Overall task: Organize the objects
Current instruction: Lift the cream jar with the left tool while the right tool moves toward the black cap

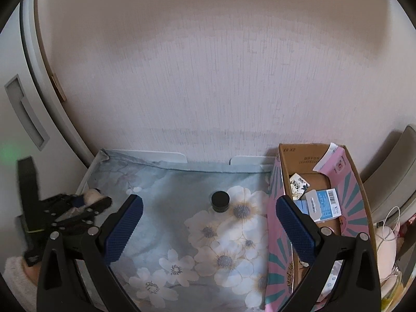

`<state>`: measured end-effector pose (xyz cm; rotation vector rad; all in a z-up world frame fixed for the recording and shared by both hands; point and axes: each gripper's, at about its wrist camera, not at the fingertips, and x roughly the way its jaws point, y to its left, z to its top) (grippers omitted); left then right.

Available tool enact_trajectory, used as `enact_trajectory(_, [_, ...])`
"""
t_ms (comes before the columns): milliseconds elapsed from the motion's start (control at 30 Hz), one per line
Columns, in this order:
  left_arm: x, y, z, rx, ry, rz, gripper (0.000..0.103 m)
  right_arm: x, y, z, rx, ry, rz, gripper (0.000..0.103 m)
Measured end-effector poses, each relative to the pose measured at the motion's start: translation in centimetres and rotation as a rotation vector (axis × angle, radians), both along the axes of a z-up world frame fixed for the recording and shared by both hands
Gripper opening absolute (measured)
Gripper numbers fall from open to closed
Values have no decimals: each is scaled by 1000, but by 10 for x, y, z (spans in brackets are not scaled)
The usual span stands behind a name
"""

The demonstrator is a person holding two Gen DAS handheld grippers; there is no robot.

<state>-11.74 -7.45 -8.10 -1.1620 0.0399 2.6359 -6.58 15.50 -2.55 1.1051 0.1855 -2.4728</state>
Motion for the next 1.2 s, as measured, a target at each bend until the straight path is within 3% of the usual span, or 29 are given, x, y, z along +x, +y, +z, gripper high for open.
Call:
enact_trajectory(267, [28,-9,63,30,70,63,26,6,4,19,-15,25,19,102])
enact_trajectory(700, [46,-20,82,40,108,117,26,-1,-1,17,-10,36,54,102])
enact_trajectory(1000, [60,-32,81,47,104,189,26,-34,-24,-40,57,-38,102,101])
enact_trajectory(1200, [67,-38,71,49,82,247,27,-57,-36,-97,127,-110,141,89])
